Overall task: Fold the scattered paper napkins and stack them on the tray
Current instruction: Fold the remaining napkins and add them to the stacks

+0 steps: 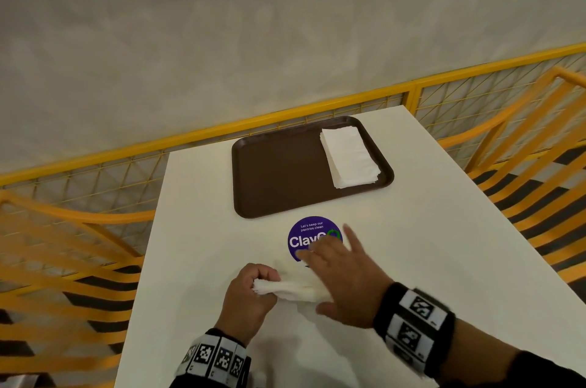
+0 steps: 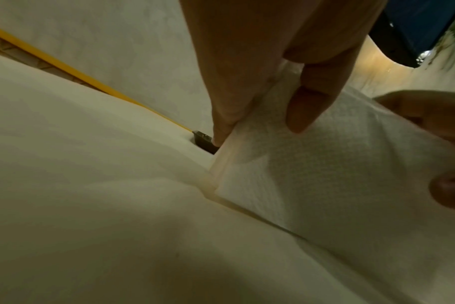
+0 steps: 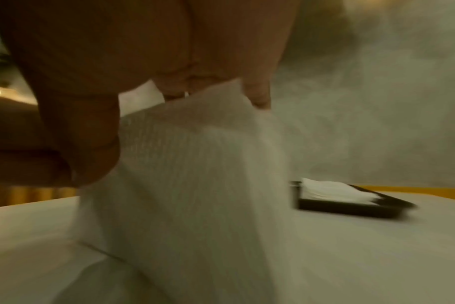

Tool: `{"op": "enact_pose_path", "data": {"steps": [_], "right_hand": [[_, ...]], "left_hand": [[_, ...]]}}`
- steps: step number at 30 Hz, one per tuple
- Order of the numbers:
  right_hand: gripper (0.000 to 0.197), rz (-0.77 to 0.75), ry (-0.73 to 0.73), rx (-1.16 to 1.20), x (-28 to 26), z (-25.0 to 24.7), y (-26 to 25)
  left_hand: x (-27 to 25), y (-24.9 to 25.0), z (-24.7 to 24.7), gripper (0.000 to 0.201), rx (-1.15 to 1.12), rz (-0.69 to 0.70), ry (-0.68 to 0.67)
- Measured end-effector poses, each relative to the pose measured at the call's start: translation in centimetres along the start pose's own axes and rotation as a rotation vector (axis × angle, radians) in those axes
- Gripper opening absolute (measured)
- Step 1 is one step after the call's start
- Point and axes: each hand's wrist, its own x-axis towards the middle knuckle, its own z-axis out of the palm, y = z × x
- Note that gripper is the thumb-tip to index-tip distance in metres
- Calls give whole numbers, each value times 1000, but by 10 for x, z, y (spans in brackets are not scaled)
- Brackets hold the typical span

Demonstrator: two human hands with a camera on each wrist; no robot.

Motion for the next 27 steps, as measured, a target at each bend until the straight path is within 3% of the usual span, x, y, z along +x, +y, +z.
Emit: {"op": "enact_pose_path", "data": {"steps": [1,3,5,7,9,11,12,14,16,19,23,26,27], "right_hand": [[80,-38,-90,-42,7,-2,-9],[49,-67,-214,-51,17,-4,-17],[27,-1,-259,95,22,-7,-14],[28,99,-239,322,23,-11,-3],[31,189,-224,573,24,-19,11],[34,285,-224,888,23,-26,21],[37,320,-222,1099,22,-28,23],[40,372,-190,1556,20,-27,25],[42,421,-189,1805,17,-24,26],[49,509,-165,1817,16,-16,29],[51,660,-100,1804,18,1,35],[33,732,-48,1743,17,3,45],[27,746,-34,1696,15,2,47]], "left_hand": [[-1,3,0,32,19,20,-14],[-2,10,0,37,54,60,-17],[-3,20,-2,38,41,106,49],[-3,28,-6,57,29,74,184],[-2,32,-11,90,-30,-46,239],[-2,37,-13,119,-222,-177,144],[-1,41,-12,122,-336,-237,69],[0,50,-4,95,-538,-330,-62],[3,60,4,61,-596,-357,-143],[10,70,14,49,-451,-262,-150],[25,72,27,74,-82,-52,-304],[48,81,32,45,59,76,-311],[60,85,30,45,94,96,-279]]}}
